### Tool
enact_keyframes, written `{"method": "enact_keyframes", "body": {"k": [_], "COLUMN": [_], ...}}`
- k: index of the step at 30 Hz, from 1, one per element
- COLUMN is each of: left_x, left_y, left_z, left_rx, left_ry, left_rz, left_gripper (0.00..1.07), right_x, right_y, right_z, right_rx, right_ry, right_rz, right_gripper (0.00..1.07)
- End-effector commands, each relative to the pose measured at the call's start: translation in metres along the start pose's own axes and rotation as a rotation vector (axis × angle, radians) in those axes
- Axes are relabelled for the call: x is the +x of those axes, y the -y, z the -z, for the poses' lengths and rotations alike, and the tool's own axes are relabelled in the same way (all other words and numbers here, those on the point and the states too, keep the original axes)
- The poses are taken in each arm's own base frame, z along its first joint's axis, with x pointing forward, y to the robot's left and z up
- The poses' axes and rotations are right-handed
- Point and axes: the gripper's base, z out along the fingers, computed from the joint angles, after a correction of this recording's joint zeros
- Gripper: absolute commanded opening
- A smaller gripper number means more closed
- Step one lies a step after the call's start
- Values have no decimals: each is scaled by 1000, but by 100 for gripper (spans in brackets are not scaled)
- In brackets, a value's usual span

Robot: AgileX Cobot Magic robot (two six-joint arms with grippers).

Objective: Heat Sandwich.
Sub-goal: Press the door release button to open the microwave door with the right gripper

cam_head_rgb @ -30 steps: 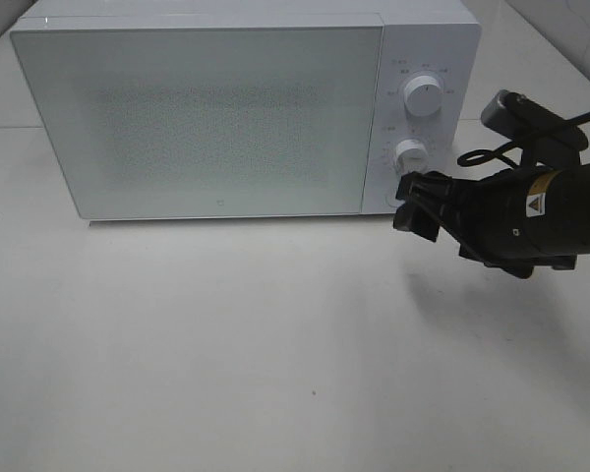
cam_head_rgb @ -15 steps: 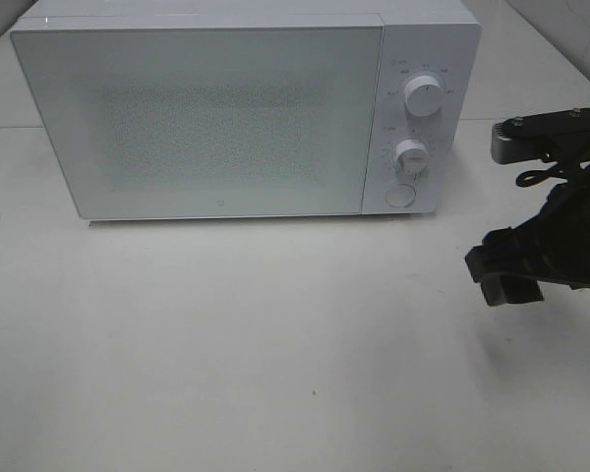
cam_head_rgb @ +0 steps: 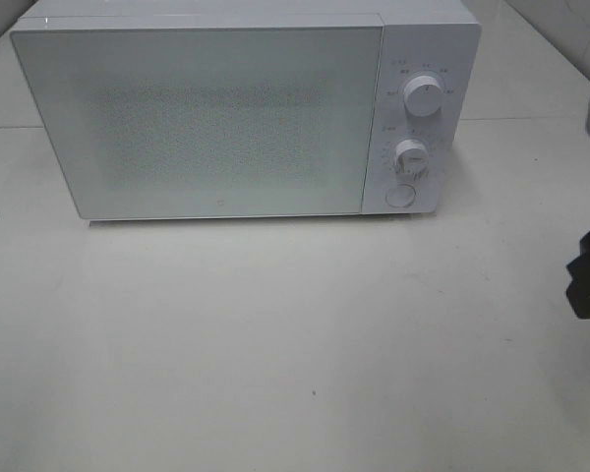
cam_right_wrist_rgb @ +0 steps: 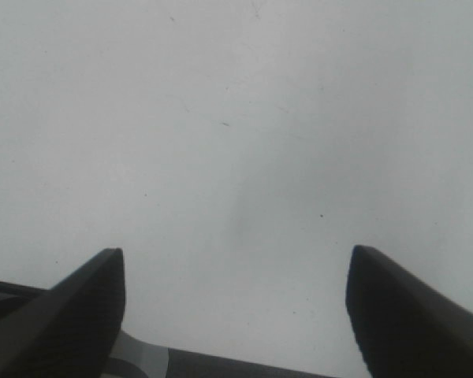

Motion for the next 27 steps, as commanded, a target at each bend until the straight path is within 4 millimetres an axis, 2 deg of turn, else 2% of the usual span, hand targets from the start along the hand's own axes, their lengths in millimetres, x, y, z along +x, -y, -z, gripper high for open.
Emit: {"method": "enact_keyframes", "body": {"k": [1, 2, 7, 10, 12, 15, 16, 17, 20, 27], "left_x": [1, 1, 1, 1, 1, 1, 1, 1, 1, 1], "left_y": [1, 1, 1, 1, 1, 1, 1, 1, 1, 1], "left_z": [2, 2, 2, 2, 2, 2, 2, 2, 2, 2], "left_rx": [8, 8, 8, 8, 8, 8, 8, 8, 8, 8], "left_ry": [20, 20, 20, 20, 20, 20, 20, 20, 20, 20], "left_rz": [3, 3, 3, 3, 3, 3, 3, 3, 3, 3], "left_gripper": [98, 98, 98, 98, 98, 98, 98, 98, 98, 98], "right_x": [12, 20, 31, 48, 53, 73, 84, 84, 103, 122], "right_y": [6, 9, 13, 19, 20, 25, 27, 27, 29, 34], "right_z": [19, 29, 43, 59, 63, 73, 74, 74, 69, 63], "right_rx": [-1, 0, -3, -9, -12, -21, -23, -23, -25, 17], "right_ry": [33, 52, 90, 153, 172, 258, 295, 295, 350, 424], "right_rz": [-1, -9, -20, -38, -41, -41, -33, -33, -29, -110], "right_gripper": [75, 75, 75, 75, 75, 75, 75, 75, 75, 75]}}
